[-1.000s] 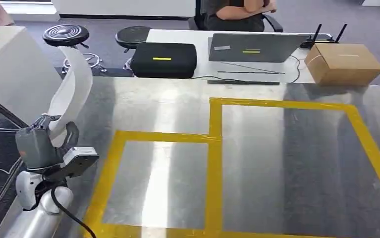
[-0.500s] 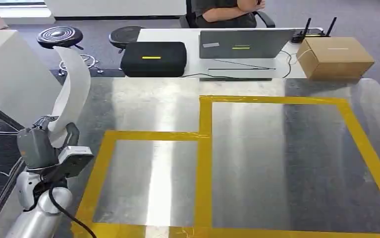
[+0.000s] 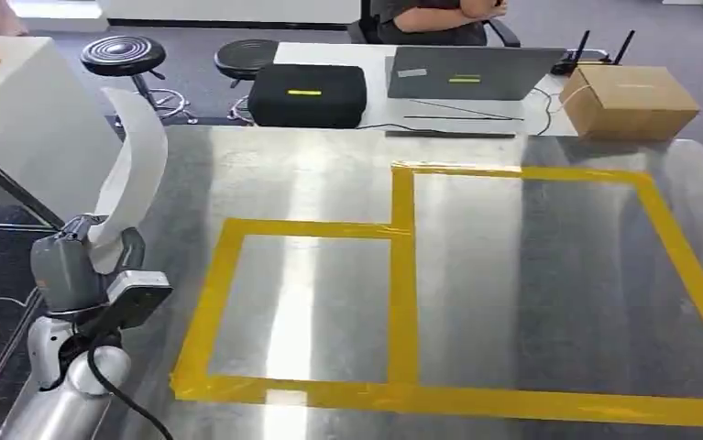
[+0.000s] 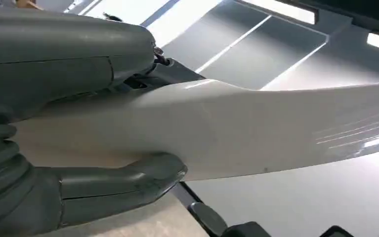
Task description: Take the parts from the cabinet and place them on the table.
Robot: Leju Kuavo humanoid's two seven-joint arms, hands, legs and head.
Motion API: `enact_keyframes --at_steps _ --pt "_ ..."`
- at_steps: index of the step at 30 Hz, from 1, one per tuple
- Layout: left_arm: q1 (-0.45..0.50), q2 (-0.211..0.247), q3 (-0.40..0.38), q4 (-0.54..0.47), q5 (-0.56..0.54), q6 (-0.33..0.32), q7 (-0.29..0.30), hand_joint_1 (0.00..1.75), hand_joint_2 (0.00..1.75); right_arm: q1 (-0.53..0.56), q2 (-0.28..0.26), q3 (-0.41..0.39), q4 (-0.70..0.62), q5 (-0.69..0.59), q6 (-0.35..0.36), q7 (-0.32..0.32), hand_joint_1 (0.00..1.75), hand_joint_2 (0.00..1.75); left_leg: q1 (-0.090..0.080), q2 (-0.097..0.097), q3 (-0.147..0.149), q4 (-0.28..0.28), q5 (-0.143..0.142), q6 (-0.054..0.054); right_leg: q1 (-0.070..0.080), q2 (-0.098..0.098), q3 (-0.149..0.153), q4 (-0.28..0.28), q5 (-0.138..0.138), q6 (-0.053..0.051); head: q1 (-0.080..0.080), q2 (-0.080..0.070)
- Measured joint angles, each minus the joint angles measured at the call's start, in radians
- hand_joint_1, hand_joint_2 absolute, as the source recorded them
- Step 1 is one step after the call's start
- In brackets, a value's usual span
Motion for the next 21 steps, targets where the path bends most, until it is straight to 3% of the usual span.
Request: enact_keyframes --at_steps 1,2,3,4,5,7,9,10,21 --pt "0.001 0.000 0.000 -0.001 -0.005 0.001 -0.003 1.75 1.75 -0.004 0.000 0.000 0.000 -0.001 0.000 0.000 0.00 1.75 0.000 0.001 -0.002 -0.004 0.007 -0.007 0.004 0.000 0.012 -0.007 -0.012 0.000 -0.005 0.000" --pt "-0.001 0.000 0.000 -0.001 -0.013 0.003 -0.006 1.75 1.75 -0.004 0.000 0.000 0.000 -0.001 0.000 0.000 0.00 1.75 0.003 0.002 -0.002 -0.003 0.011 -0.013 0.010 0.001 0.001 -0.007 0.008 -0.006 -0.003 0.000" --pt "0.001 0.000 0.000 -0.001 -0.016 0.003 -0.009 1.75 1.75 -0.005 0.000 0.000 0.000 -0.001 0.000 0.000 0.00 1.75 0.002 0.001 -0.005 -0.002 0.012 -0.018 0.009 0.001 -0.005 -0.014 0.007 -0.009 -0.003 0.000" --pt "0.001 0.002 0.000 -0.001 -0.021 0.003 -0.009 1.75 1.75 -0.005 0.001 0.000 0.000 -0.001 0.001 0.000 0.00 1.75 0.000 0.001 -0.005 -0.002 -0.006 0.002 0.007 0.001 -0.008 -0.017 0.011 -0.001 -0.010 0.000" --pt "0.001 0.002 0.000 -0.001 -0.022 0.003 -0.009 1.75 1.75 -0.004 0.001 0.000 0.000 -0.001 0.001 0.000 0.00 1.75 -0.001 0.001 -0.007 -0.004 -0.004 0.004 0.008 0.001 -0.012 -0.017 0.013 -0.007 -0.010 0.000" --pt "0.002 0.003 0.000 -0.001 -0.024 0.003 -0.009 1.75 1.75 -0.003 0.001 0.000 0.000 0.000 0.002 0.000 0.00 1.75 0.004 0.001 -0.005 -0.017 0.030 -0.016 0.012 0.002 -0.016 -0.016 0.020 -0.015 -0.010 0.000" --pt "0.002 0.005 0.000 -0.001 -0.025 0.003 -0.009 1.75 1.75 -0.003 0.001 0.000 0.000 0.001 0.004 0.000 0.00 1.75 0.005 0.001 -0.008 -0.024 0.038 -0.015 0.013 0.002 -0.023 -0.016 0.027 -0.019 -0.010 0.000" --pt "0.002 0.005 0.000 -0.001 -0.025 0.003 -0.009 1.75 1.75 -0.002 0.001 0.000 0.000 0.001 0.004 0.000 0.00 1.75 0.005 0.001 -0.009 -0.026 0.046 -0.023 0.014 0.002 -0.025 -0.015 0.028 -0.020 -0.010 0.000" --pt "0.002 0.005 0.000 -0.001 -0.025 0.003 -0.010 1.75 1.75 -0.003 0.001 0.000 0.000 0.001 0.004 0.000 0.00 1.75 0.005 0.001 -0.014 -0.028 0.049 -0.027 0.014 0.001 -0.030 -0.014 0.030 -0.022 -0.009 0.000"
